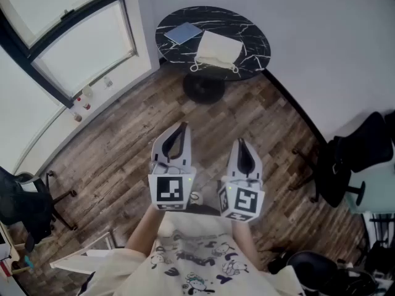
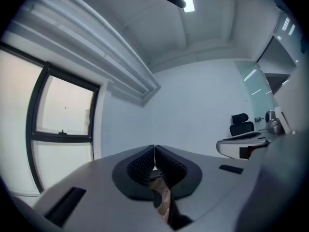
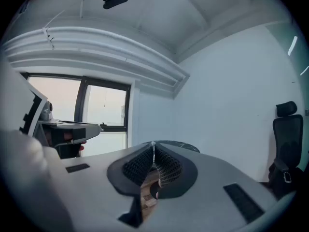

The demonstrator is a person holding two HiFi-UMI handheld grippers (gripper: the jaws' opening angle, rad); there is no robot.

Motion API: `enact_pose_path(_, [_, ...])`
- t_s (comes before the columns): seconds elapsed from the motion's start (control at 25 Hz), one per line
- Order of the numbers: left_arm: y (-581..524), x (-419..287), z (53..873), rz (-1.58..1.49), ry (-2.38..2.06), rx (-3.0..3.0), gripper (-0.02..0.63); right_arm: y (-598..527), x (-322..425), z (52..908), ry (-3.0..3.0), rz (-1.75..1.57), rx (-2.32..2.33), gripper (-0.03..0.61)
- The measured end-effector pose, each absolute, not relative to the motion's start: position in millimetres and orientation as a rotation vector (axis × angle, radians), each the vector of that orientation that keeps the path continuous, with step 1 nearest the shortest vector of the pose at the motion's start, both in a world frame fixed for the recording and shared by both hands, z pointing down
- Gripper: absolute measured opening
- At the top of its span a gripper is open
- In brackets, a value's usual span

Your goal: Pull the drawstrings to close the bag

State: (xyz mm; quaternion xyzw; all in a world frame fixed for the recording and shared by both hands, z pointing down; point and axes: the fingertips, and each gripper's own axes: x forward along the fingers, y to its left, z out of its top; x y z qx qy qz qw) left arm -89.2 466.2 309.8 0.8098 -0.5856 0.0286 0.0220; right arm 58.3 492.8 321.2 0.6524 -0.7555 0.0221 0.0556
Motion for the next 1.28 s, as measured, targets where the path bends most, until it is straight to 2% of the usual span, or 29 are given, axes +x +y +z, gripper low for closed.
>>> enact_pose_path(1.28, [448.0,-56.9,325.6,0.115,-1.918,2.435,0.041,462.4,105.8,340.3,-2.361,0.146,1.927,0.025])
